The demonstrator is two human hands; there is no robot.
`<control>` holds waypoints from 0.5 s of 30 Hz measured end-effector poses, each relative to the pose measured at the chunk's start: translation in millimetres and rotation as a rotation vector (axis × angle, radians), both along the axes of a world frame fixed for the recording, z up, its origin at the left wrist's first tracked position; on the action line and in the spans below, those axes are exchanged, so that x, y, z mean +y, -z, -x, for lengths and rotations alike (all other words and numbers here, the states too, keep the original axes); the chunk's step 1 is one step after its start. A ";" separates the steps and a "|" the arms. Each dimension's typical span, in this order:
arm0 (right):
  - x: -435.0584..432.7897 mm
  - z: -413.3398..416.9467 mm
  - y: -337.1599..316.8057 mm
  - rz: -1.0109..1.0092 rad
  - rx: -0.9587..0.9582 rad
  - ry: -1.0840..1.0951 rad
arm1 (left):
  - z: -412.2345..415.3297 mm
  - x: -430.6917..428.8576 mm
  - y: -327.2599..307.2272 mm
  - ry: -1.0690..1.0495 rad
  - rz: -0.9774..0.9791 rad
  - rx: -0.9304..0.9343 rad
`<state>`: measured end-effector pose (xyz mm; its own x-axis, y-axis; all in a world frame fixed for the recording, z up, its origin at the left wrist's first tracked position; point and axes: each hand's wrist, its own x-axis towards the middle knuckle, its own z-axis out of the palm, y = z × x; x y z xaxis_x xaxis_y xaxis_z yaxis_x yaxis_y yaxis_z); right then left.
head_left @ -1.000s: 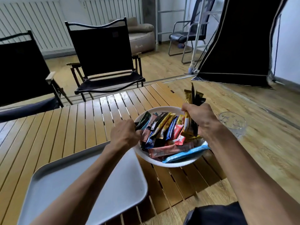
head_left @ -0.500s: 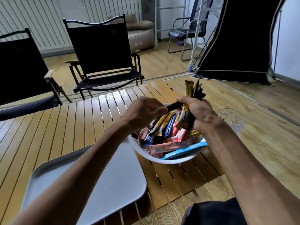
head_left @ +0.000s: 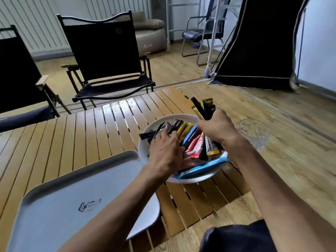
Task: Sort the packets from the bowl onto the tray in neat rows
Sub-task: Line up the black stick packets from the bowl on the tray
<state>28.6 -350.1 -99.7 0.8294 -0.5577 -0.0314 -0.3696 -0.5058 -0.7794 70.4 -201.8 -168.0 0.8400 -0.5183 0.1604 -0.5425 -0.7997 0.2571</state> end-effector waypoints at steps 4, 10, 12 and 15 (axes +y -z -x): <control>4.2 -0.3 -0.3 0.005 -0.013 -0.009 | -16.6 17.0 -19.1 -0.098 0.201 -0.045; 7.1 0.4 1.1 -0.003 -0.007 -0.025 | -64.1 62.6 -13.9 -0.314 0.061 0.107; 11.1 -0.3 -0.5 0.003 -0.003 -0.044 | -65.1 70.4 -13.5 -0.300 0.171 0.134; 17.7 1.2 -3.2 0.018 -0.015 -0.059 | -59.4 96.9 -29.9 -0.288 0.314 0.078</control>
<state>27.4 -332.3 -96.6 0.8613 -0.5081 -0.0093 -0.3271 -0.5404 -0.7752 129.8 -104.9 -138.1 0.9591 -0.1972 0.2031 -0.2779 -0.7921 0.5434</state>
